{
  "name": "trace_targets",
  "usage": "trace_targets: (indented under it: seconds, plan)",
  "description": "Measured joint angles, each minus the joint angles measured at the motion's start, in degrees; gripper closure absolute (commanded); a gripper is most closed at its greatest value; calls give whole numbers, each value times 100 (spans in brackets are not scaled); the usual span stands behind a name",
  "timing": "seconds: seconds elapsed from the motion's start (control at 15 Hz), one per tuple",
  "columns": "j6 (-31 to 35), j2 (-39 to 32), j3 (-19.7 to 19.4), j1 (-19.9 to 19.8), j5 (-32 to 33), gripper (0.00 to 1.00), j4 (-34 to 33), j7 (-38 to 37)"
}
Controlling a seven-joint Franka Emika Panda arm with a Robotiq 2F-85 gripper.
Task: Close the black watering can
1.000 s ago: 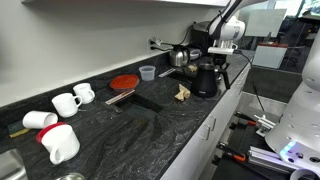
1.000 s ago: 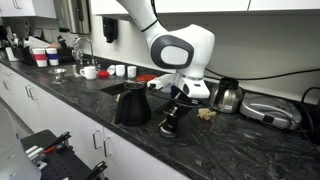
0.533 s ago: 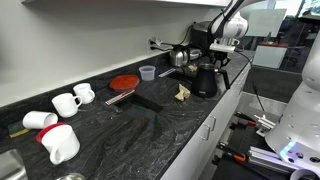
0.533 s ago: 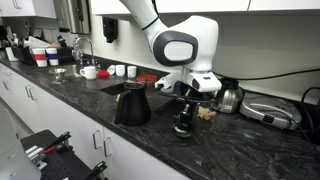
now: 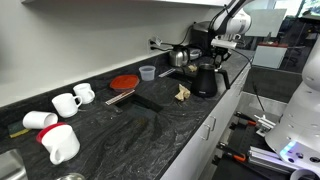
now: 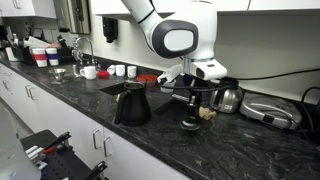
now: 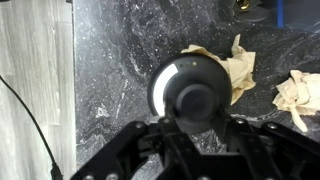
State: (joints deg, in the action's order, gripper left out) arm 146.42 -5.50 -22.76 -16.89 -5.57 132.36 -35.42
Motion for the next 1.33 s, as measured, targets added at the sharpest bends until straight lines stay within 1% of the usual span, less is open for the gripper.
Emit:
trace_targets:
  seconds: [0.27,0.6,0.73,1.07,1.33]
  plan:
    - [-311,465,68,1,-182,85,183,250]
    - [-1179,1129,173,5,-873,85,274,971]
    - [-1438,1315,173,4,-1008,85,274,1171]
    - [-1784,1502,210,6,-1063,85,274,1511]
    - [-1957,1693,297,6,-995,85,274,1625]
